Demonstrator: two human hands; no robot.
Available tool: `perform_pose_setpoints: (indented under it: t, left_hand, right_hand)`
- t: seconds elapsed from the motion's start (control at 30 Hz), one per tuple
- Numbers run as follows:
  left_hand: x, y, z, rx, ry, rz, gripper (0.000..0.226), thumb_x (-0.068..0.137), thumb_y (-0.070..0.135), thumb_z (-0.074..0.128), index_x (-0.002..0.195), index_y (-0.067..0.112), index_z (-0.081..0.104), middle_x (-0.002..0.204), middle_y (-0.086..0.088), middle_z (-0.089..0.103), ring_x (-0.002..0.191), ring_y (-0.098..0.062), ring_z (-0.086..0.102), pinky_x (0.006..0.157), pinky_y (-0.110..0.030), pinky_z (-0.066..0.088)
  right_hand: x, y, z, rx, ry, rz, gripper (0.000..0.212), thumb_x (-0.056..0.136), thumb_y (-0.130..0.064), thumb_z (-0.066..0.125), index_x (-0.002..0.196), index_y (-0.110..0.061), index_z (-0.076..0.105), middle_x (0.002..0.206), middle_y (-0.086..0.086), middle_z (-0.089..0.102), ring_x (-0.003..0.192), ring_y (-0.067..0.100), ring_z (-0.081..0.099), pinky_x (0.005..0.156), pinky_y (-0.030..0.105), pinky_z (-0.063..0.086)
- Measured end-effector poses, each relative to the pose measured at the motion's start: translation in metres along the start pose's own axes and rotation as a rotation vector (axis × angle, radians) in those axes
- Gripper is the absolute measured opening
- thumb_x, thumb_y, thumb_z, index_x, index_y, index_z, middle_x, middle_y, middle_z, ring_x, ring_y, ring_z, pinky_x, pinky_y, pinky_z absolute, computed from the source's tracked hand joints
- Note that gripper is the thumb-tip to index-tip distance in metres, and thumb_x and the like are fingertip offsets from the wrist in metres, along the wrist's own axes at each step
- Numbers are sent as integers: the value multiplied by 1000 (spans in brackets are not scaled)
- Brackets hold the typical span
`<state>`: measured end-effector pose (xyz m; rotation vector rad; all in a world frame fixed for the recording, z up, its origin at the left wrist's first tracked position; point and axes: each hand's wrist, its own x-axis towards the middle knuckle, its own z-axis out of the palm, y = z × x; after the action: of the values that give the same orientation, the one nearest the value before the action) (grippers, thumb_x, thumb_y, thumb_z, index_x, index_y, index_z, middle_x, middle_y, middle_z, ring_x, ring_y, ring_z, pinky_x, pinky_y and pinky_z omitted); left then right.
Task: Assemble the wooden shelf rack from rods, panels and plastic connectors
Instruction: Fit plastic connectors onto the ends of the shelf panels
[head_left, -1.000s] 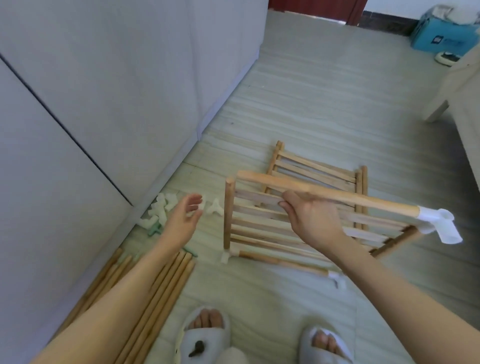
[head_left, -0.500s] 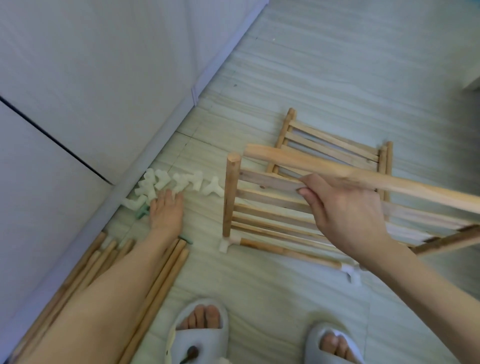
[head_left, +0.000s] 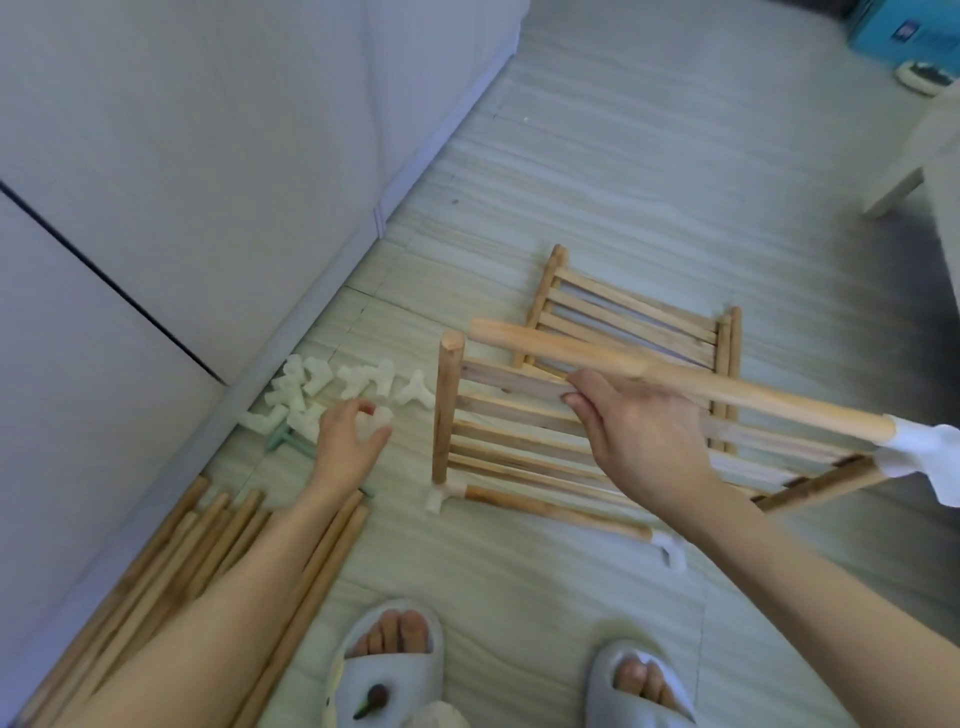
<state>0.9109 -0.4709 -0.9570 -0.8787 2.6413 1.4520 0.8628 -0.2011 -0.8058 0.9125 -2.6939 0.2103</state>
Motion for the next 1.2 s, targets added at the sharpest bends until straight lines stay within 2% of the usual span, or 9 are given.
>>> perform_pose_setpoints:
  t: [0.1,0.2,0.3,0.43,0.53,0.77,0.9,1.07,1.2]
  left_hand:
    - [-30,32,-21,-635,-108,-229,14,91,17,59,105,15,54,109,-14,60,82,-19,58,67,-28,46]
    - [-53,64,-44,-862,-88,-250,9,94,8,42,91,11,49,105,-17,65,68,-18,57,58,-26,42]
    - [-75,94,-68,-981,-145,-224,12,90,5,35,84,14,40,105,-17,69,63,-18,49,58,-27,37]
    - [-97,119,-88,-1019,-171,-158,10,87,7,56,88,13,47,96,-14,59,62,-14,48,52,-22,41]
    - [-104,132,-94,-1057,-222,-165,27,80,10,66,101,16,49,93,-10,52,60,-12,52,49,-18,45]
    - [-121,156,-92,-691,-149,24,35,79,27,71,107,32,50,108,0,59,77,-6,67,79,-26,49]
    - [-132,165,-84,-708,-144,36,48,87,24,64,130,24,43,116,1,56,106,-14,59,96,-30,43]
    - [-143,170,-84,-646,-139,44,66,85,34,60,142,10,35,133,-9,52,120,-20,52,111,-40,32]
    - [-149,170,-84,-560,-128,113,37,91,33,54,125,20,55,128,1,58,117,-15,54,107,-35,37]
  right_hand:
    - [-3,-5,-5,7,-34,23,8,83,-18,69,80,-11,67,52,3,60,38,24,54,32,24,32]
    - [-8,-7,-7,35,-90,36,12,90,-22,61,93,-13,68,60,4,65,45,27,58,38,26,30]
    - [-12,-8,-7,18,-173,22,29,100,-33,37,117,-22,58,85,1,70,68,28,64,49,28,33]
    - [-12,-5,-8,6,-252,19,37,102,-39,22,127,-28,46,96,0,68,84,26,63,55,30,35]
    - [-12,-5,-11,48,-326,18,37,102,-37,21,132,-27,41,104,4,67,91,28,62,60,31,39]
    - [-30,-10,-22,89,-323,-88,38,102,-40,22,123,-27,51,110,0,66,99,23,61,70,30,43]
    - [-30,-14,-25,88,-326,-77,38,102,-38,22,120,-24,52,107,2,66,96,25,61,72,32,46]
    - [-36,-16,-28,116,-294,-64,37,102,-37,24,121,-23,52,109,4,64,97,25,60,74,34,48]
    - [-37,-15,-29,113,-299,-69,37,102,-38,22,123,-24,50,111,3,64,99,23,60,78,34,50]
